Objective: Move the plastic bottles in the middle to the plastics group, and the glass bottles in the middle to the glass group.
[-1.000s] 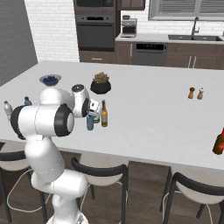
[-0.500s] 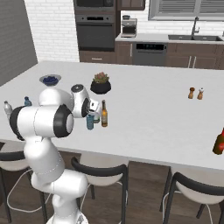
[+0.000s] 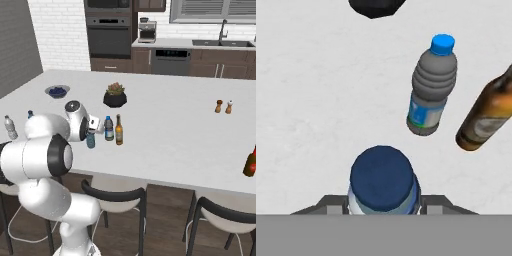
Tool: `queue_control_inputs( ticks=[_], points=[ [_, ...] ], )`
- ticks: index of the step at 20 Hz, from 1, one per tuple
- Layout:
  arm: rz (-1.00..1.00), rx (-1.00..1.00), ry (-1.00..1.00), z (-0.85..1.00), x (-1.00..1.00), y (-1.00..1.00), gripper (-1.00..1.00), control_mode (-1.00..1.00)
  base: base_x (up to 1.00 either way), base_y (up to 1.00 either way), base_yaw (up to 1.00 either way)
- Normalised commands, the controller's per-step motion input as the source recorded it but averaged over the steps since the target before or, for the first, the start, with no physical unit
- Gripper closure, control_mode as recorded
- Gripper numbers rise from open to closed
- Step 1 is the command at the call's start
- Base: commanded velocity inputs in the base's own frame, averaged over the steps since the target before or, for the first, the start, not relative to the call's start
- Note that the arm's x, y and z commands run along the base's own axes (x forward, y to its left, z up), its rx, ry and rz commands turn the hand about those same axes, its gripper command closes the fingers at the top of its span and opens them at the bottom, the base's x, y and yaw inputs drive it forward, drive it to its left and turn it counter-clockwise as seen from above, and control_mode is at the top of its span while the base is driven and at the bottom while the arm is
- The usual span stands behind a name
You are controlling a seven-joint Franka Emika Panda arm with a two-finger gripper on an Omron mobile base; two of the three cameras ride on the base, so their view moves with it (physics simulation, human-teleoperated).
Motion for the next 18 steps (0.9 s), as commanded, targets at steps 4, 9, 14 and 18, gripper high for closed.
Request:
queue_control_inputs(
  ticks=[4,9,14,18],
  points=[
    [0.19,0.0,0.0,0.28,-0.1,0.99,1.0,-1.0,0.0,0.0,0.0],
    [0.18,-0.01,0.01,0.44,-0.08,0.97,1.0,-1.0,0.0,0.0,0.0],
    [0.22,-0.02,0.02,0.19,-0.26,0.75,1.0,-1.0,0.0,0.0,0.0],
    [0.24,-0.01,0.0,0.0,-0.24,0.64,1.0,-1.0,0.0,0.0,0.0]
  ],
)
